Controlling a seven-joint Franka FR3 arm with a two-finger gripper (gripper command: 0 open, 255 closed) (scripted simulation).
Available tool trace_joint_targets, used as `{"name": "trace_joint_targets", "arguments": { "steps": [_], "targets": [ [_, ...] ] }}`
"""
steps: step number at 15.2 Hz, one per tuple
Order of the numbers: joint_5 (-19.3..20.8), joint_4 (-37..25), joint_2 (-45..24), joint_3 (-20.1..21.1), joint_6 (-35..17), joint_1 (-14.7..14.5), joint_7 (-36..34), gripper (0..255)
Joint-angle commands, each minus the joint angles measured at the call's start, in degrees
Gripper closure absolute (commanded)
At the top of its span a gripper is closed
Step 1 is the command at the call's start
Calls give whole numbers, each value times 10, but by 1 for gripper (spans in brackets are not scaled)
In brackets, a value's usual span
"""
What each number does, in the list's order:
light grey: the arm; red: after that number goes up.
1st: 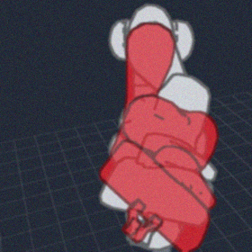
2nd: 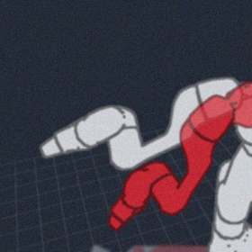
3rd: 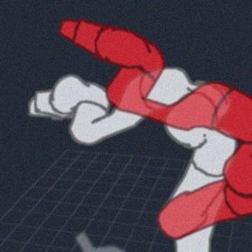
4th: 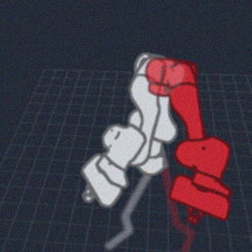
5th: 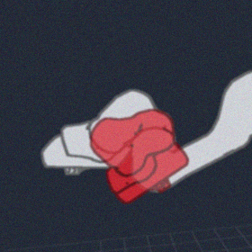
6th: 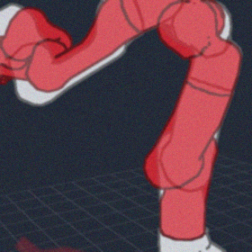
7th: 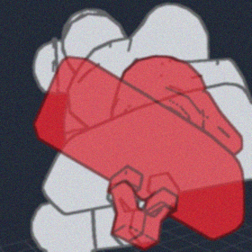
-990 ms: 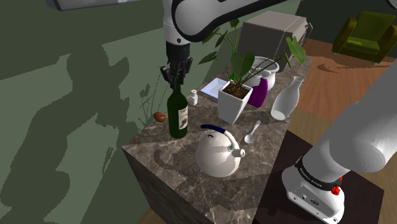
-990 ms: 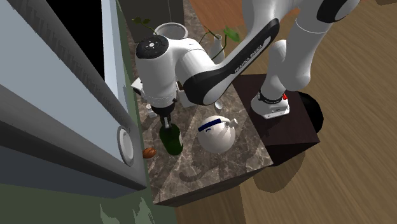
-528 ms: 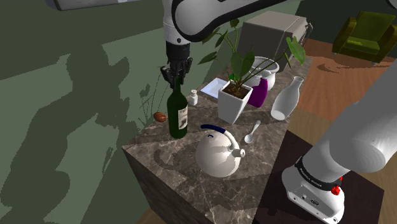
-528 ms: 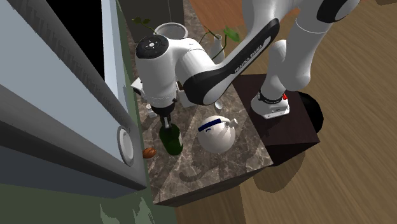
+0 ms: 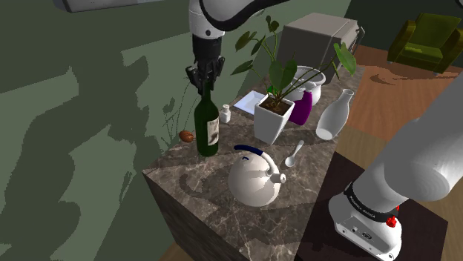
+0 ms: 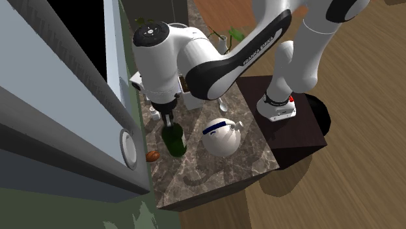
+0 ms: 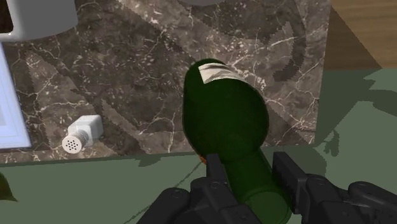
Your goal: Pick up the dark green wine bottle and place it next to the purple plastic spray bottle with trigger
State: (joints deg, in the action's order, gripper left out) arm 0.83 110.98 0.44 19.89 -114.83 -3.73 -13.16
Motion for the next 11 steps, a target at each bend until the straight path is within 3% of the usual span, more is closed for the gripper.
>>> {"name": "trace_joint_targets", "arguments": {
  "steps": [1,11],
  "targets": [
    [-2,-10,4,0,14,0,1,255],
    [-4,-81,10,0,90,1,3,255]
  ]
}}
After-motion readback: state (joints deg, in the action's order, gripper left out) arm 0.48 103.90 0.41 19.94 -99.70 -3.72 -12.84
